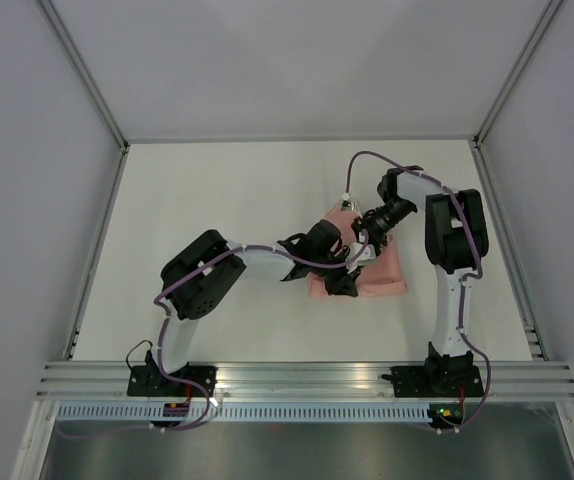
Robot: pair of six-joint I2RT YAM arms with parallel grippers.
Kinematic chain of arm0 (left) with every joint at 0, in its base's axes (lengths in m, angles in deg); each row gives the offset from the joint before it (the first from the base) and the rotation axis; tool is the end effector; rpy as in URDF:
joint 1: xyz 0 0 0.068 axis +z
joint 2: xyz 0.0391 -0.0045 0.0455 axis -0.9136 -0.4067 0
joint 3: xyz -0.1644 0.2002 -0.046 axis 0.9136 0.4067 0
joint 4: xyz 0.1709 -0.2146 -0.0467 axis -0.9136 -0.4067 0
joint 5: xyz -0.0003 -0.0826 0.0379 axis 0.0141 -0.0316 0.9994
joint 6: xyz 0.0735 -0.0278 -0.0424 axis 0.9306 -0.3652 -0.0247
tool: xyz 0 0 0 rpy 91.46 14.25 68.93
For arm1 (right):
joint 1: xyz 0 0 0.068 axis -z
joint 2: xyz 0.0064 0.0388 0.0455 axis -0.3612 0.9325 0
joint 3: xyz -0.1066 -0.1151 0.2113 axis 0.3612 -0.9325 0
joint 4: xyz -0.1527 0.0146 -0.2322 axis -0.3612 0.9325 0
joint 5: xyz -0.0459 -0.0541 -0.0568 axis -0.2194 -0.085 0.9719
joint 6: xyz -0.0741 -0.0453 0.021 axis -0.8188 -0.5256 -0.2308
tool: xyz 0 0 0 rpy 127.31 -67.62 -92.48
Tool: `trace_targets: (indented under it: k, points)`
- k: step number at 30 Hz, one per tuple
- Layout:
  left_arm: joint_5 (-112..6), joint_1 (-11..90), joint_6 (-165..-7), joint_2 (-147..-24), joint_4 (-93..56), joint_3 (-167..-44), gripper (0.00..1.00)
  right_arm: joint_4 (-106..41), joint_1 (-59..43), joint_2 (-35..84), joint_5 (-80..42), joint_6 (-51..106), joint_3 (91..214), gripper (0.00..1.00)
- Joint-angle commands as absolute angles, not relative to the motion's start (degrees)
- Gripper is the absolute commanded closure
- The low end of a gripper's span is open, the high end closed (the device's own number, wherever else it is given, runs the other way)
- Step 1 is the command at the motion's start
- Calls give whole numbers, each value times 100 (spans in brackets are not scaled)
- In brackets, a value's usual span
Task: Fold the napkin, place the utensils inside, and roll it up
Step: Roll the napkin at the center of the board.
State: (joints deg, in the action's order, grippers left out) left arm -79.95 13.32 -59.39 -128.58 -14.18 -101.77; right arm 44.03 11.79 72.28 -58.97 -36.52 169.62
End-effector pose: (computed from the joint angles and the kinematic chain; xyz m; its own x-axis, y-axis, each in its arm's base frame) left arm 0.2407 -0.3916 0.0813 -0.1655 0.5643 -0.8088 0.9812 0.0119 -0.1925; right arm 0.3616 0.1195 0.0885 -0.6385 -0.6792 -0.3619 -0.6688 0.2570 0.6976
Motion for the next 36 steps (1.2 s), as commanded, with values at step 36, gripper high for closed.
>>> trace_targets:
  k: [36]
  points:
    - [-9245, 2074, -6644, -14526, -4923, -11772, 98, -1505, -378, 2060, -4118, -3112, 11297, 32]
